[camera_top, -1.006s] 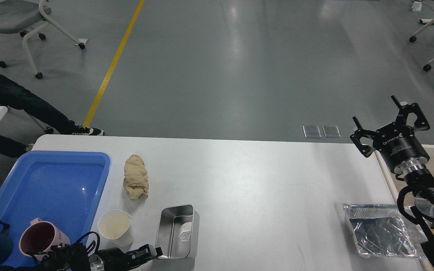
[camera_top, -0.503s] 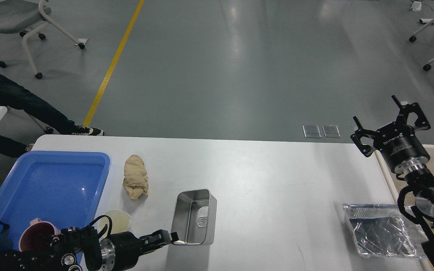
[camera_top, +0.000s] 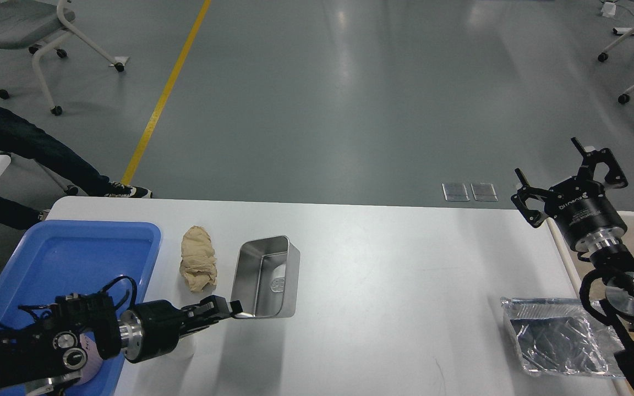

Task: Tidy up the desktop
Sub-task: 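Lift the steel box with the left gripper and set it in the blue tray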

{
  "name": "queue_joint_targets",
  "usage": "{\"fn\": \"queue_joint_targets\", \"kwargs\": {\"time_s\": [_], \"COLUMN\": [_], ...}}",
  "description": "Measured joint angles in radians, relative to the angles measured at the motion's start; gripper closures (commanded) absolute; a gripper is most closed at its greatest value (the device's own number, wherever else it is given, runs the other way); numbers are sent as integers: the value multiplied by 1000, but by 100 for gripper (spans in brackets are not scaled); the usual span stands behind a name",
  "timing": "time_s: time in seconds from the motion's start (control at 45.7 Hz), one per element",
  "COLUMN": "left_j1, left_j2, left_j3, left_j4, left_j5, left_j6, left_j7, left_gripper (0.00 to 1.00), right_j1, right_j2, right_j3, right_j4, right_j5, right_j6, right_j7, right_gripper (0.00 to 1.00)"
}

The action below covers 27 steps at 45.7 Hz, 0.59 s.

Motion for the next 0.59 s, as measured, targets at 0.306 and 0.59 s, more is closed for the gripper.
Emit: {"fn": "queue_joint_targets", "kwargs": {"time_s": [0.306, 0.59], "left_j1": [-180, -229], "left_j2": [193, 370], "left_j3": [8, 26], "left_j4": [-35, -47], "left_j5": [-80, -88], "left_j6": [-99, -167], "left_j7": [30, 51], "left_gripper": [100, 100], "right_j1": [10, 18], "right_j2": [21, 21], "right_j3": [-1, -5], "right_j4": [-4, -8], "right_j5": [-29, -31], "right_j6": [-4, -7], "right_j7": [0, 0], "right_gripper": [0, 0]}}
